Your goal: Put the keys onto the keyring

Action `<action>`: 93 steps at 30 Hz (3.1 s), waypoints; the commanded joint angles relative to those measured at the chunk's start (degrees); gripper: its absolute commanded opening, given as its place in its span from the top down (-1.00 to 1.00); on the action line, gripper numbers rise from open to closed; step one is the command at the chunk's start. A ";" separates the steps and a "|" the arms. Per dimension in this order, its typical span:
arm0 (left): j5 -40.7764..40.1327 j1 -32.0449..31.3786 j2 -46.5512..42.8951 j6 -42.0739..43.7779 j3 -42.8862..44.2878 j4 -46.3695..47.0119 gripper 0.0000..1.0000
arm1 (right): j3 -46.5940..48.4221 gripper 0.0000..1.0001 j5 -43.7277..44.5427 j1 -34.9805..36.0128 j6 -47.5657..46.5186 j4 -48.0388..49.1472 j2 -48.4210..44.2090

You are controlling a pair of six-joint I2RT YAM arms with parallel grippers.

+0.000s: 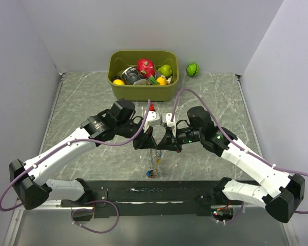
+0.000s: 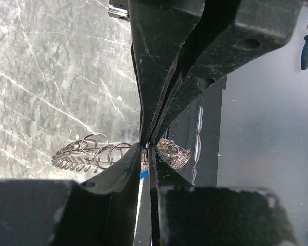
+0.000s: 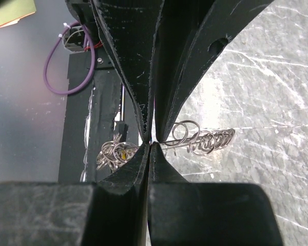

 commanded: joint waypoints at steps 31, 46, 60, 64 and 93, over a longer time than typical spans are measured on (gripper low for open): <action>-3.33 -1.03 -11.14 -11.29 -11.76 29.70 0.98 | -3.10 -0.12 11.16 -1.28 8.09 14.34 -13.97; 1.24 -1.03 -16.51 -16.40 -18.10 47.66 0.98 | -6.97 -0.10 -5.17 -6.12 10.64 21.29 -17.58; 4.75 -1.03 -15.98 -16.75 -17.22 48.71 0.98 | -6.89 0.44 -8.87 -6.21 13.63 24.63 -15.83; 5.81 -0.94 -15.63 -17.01 -17.05 49.16 0.98 | -6.10 0.79 -7.65 -6.30 15.21 24.72 -14.42; 2.03 -1.29 4.58 4.78 12.12 -6.21 -0.04 | -2.05 1.00 -6.15 -6.21 5.98 11.28 -9.14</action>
